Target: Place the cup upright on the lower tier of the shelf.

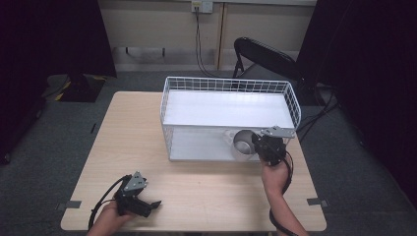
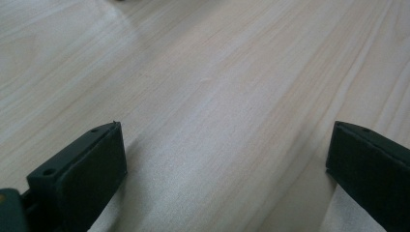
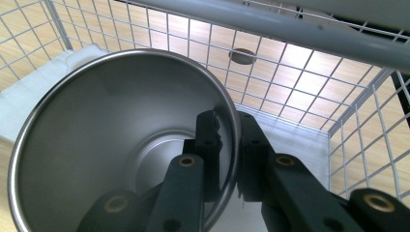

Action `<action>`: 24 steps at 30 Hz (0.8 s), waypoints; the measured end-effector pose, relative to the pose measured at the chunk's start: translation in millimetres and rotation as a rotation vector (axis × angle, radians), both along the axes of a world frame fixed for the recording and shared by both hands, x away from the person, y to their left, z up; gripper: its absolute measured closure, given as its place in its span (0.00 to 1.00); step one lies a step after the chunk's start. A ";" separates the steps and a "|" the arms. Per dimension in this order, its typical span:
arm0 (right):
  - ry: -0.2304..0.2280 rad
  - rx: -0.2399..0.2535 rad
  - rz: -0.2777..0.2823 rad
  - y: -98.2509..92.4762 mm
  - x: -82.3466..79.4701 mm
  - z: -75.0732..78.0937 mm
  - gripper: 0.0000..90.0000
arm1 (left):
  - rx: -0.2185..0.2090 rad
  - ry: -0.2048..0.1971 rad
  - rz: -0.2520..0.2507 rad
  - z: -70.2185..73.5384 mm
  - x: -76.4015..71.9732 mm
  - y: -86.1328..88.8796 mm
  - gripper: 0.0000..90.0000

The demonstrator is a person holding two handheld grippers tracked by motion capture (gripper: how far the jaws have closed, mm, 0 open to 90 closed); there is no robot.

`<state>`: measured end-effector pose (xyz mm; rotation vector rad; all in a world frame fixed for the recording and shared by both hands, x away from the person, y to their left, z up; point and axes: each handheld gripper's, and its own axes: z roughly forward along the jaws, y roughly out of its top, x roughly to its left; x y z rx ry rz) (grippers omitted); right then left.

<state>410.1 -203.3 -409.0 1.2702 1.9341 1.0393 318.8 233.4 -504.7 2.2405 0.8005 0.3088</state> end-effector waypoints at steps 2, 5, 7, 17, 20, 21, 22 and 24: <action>-0.002 0.002 -0.004 -0.4 0.2 -0.5 0.91 | 0.000 0.000 0.000 0.0 0.0 0.0 0.00; -0.005 0.006 -0.011 -0.8 0.9 -2.3 0.91 | 0.000 0.000 0.000 0.0 0.0 0.0 0.00; 0.000 0.012 -0.011 -0.7 1.7 -4.0 0.91 | 0.000 0.000 0.000 0.0 0.0 0.0 0.00; -0.021 0.009 -0.026 3.1 3.7 -8.0 0.91 | 0.000 0.000 0.000 0.0 0.0 0.0 0.00; -0.027 0.003 -0.026 5.1 4.8 -8.7 0.91 | 0.000 0.000 0.000 0.0 0.0 0.0 0.00; -0.028 -0.001 -0.025 5.8 5.3 -8.8 0.91 | 0.000 0.000 0.000 0.0 0.0 0.0 0.00; -0.029 -0.001 -0.025 6.1 5.8 -9.0 0.91 | 0.000 0.000 0.000 0.0 0.0 0.0 0.00; -0.027 0.003 -0.027 6.4 6.8 -9.6 0.91 | 0.000 0.000 0.000 0.0 0.0 0.0 0.00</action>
